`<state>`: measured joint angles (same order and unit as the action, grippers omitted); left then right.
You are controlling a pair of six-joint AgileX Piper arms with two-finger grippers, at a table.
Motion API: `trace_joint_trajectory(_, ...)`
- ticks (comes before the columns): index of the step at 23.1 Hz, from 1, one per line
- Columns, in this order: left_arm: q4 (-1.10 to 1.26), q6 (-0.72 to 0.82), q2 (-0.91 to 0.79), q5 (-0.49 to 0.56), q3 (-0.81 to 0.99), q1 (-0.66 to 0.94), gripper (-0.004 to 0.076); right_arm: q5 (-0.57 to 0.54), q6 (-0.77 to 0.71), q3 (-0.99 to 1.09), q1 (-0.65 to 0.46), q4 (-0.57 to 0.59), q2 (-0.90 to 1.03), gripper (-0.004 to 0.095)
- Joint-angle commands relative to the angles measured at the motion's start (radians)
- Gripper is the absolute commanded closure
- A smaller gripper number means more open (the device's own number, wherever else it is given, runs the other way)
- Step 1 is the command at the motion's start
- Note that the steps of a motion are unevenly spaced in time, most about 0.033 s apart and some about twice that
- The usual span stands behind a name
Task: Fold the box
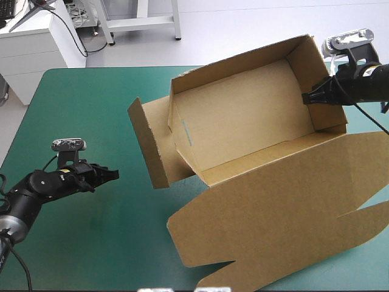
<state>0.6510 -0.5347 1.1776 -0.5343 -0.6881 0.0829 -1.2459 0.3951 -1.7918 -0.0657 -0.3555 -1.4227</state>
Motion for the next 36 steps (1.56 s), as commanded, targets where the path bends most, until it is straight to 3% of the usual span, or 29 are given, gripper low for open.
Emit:
trace_joint_trajectory(1, 0.377, -0.344, -0.001, -0.077, -0.026, 0.081, 0.0706, -0.004, -0.004, -0.031, -0.008, -0.043, 0.036, 0.0927)
trace_joint_trajectory(7, 0.722, -0.655, 0.067, -0.422, -0.026, 0.228, 0.0706, -0.004, -0.004, -0.031, -0.008, -0.053, 0.036, 0.0927)
trace_joint_trajectory(8, 0.756, -0.722, 0.100, -0.540, -0.026, 0.254, 0.0706, -0.004, -0.004, -0.031, -0.008, -0.061, 0.036, 0.0927)
trace_joint_trajectory(16, 0.983, -0.756, 0.189, -0.763, -0.026, 0.240, 0.0710, -0.004, -0.006, -0.031, -0.008, -0.099, 0.036, 0.0927)
trace_joint_trajectory(19, 1.062, -0.721, 0.191, -0.768, -0.026, 0.240, 0.0710, -0.004, -0.004, -0.031, -0.008, -0.103, 0.034, 0.0927)
trace_joint_trajectory(21, 1.071, -0.721, 0.191, -0.768, -0.026, 0.236, 0.0704, -0.004, 0.024, -0.031, -0.008, -0.176, 0.032, 0.0927)
trace_joint_trajectory(24, 1.073, -0.721, 0.191, -0.768, -0.026, 0.187, 0.0612, -0.004, 0.089, -0.031, -0.008, -0.288, 0.032, 0.0927)
trace_joint_trajectory(29, 1.088, -0.701, 0.173, -0.768, -0.067, 0.115, 0.0353, -0.004, 0.061, -0.031, -0.008, -0.202, 0.032, 0.0927)
trace_joint_trajectory(36, 1.096, -0.660, 0.067, -0.768, -0.155, -0.004, 0.0334, 0.033, -0.008, -0.031, -0.008, -0.122, 0.032, 0.0927)
